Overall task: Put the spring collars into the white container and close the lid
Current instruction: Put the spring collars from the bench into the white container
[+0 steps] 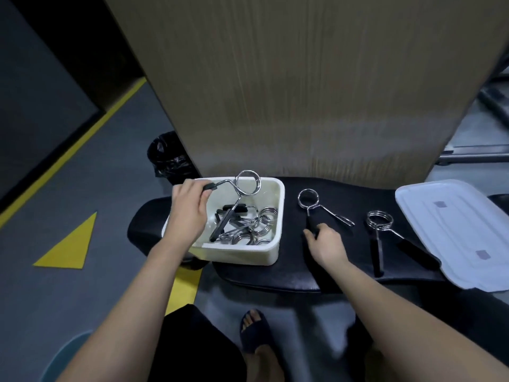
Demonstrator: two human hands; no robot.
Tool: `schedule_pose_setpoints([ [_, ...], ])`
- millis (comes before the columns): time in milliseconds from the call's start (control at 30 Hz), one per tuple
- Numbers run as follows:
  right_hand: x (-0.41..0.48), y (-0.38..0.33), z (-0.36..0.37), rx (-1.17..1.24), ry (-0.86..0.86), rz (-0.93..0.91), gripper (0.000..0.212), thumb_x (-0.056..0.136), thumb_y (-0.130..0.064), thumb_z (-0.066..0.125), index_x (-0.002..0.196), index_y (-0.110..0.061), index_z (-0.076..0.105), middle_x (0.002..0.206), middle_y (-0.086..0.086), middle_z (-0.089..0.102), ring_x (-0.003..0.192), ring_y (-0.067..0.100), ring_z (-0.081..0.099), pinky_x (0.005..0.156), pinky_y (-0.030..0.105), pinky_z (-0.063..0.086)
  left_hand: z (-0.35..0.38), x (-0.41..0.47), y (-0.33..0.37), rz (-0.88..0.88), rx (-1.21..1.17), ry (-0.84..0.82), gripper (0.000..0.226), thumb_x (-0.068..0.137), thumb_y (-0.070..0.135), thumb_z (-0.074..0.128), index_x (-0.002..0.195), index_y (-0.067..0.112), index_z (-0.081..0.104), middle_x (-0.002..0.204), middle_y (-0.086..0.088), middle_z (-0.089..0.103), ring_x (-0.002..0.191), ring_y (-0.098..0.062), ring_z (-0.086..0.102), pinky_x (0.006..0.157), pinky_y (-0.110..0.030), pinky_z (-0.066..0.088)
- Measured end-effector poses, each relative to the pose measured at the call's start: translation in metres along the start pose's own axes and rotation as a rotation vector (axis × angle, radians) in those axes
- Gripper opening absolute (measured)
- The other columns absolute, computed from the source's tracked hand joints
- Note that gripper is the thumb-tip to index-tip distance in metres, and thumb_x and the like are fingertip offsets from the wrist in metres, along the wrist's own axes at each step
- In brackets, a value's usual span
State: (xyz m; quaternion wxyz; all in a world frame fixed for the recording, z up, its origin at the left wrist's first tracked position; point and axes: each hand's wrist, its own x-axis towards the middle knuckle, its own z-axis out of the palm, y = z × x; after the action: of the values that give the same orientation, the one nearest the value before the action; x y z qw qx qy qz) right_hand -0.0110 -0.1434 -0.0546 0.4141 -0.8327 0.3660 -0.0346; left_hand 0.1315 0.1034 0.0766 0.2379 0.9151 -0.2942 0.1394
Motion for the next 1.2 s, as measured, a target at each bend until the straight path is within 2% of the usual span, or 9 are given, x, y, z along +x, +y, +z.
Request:
schedule_pose_setpoints([
  [133,0.008,0.004,0.005,-0.143,-0.038,-0.022,0.026,0.1,-0.035,0.044,0.097,-0.009,0.041,0.106,0.017,0.061,0.088,0.037,0.058,0.07,0.038,0.039,0.004,0.014,-0.014,0.016,-0.059,-0.069,0.029,0.105,0.019,0.045,0.127,0.013,0.061,0.116,-0.001,0.062,0.11,-0.019,0.043,0.092,-0.019,0.029],
  [233,0.008,0.008,0.01,-0.207,-0.032,-0.057,0.028,0.102,-0.037,0.039,0.099,-0.009,0.04,0.11,0.016,0.057,0.092,0.041,0.059,0.07,0.04,0.038,0.008,0.021,-0.025,0.095,-0.087,-0.164,0.027,0.104,0.022,0.046,0.125,0.019,0.063,0.117,0.007,0.066,0.109,-0.01,0.05,0.09,-0.013,0.032],
  [467,0.016,0.017,0.016,-0.273,-0.042,-0.092,0.029,0.101,-0.042,0.036,0.092,-0.015,0.035,0.109,0.011,0.056,0.076,0.034,0.052,0.066,0.041,0.039,0.028,0.032,-0.053,0.195,0.086,-0.59,0.02,0.106,0.032,0.041,0.119,0.029,0.056,0.105,0.011,0.064,0.1,-0.017,0.056,0.083,-0.034,0.046],
  [633,0.011,0.021,0.021,-0.319,0.065,-0.141,0.029,0.101,-0.044,0.033,0.091,-0.016,0.034,0.107,0.008,0.056,0.081,0.037,0.057,0.062,0.04,0.037,0.039,0.037,-0.058,0.119,0.046,-0.749,0.019,0.107,0.03,0.039,0.119,0.031,0.053,0.093,0.007,0.063,0.087,-0.021,0.055,0.072,-0.03,0.043],
  [733,0.007,0.026,0.022,-0.353,0.164,-0.194,0.028,0.101,-0.046,0.033,0.09,-0.02,0.034,0.102,0.005,0.06,0.079,0.036,0.06,0.059,0.038,0.038,0.048,0.039,-0.047,0.203,0.03,-0.833,0.028,0.106,0.027,0.041,0.131,0.028,0.055,0.124,0.007,0.064,0.11,-0.018,0.054,0.086,-0.024,0.039],
  [833,0.004,0.029,0.024,-0.361,0.208,-0.225,0.028,0.101,-0.046,0.033,0.089,-0.022,0.035,0.096,0.004,0.062,0.078,0.036,0.061,0.058,0.038,0.04,0.061,0.041,-0.041,0.309,0.106,-0.833,0.031,0.105,0.031,0.044,0.133,0.028,0.056,0.14,0.008,0.058,0.123,-0.017,0.051,0.102,-0.032,0.039],
  [933,0.004,0.029,0.025,-0.344,0.223,-0.213,0.028,0.101,-0.047,0.033,0.089,-0.022,0.037,0.092,0.003,0.062,0.079,0.037,0.062,0.06,0.039,0.044,0.07,0.045,-0.048,0.26,0.146,-0.809,0.029,0.102,0.039,0.045,0.13,0.037,0.055,0.128,0.006,0.065,0.115,-0.02,0.057,0.096,-0.041,0.047],
  [1067,0.005,0.031,0.025,-0.339,0.244,-0.227,0.028,0.101,-0.045,0.035,0.086,-0.022,0.036,0.087,0.003,0.06,0.076,0.037,0.061,0.057,0.038,0.039,0.071,0.043,-0.048,0.24,0.246,-0.715,0.024,0.102,0.04,0.046,0.122,0.04,0.059,0.104,0.006,0.071,0.097,-0.022,0.064,0.078,-0.034,0.05],
  [1200,0.004,0.03,0.025,-0.336,0.243,-0.222,0.029,0.101,-0.044,0.035,0.084,-0.021,0.035,0.077,-0.003,0.051,0.073,0.036,0.06,0.056,0.037,0.037,0.071,0.051,-0.04,0.273,0.423,-0.592,0.017,0.1,0.037,0.048,0.095,0.03,0.063,0.084,0.005,0.069,0.087,-0.025,0.066,0.068,-0.033,0.045],
])
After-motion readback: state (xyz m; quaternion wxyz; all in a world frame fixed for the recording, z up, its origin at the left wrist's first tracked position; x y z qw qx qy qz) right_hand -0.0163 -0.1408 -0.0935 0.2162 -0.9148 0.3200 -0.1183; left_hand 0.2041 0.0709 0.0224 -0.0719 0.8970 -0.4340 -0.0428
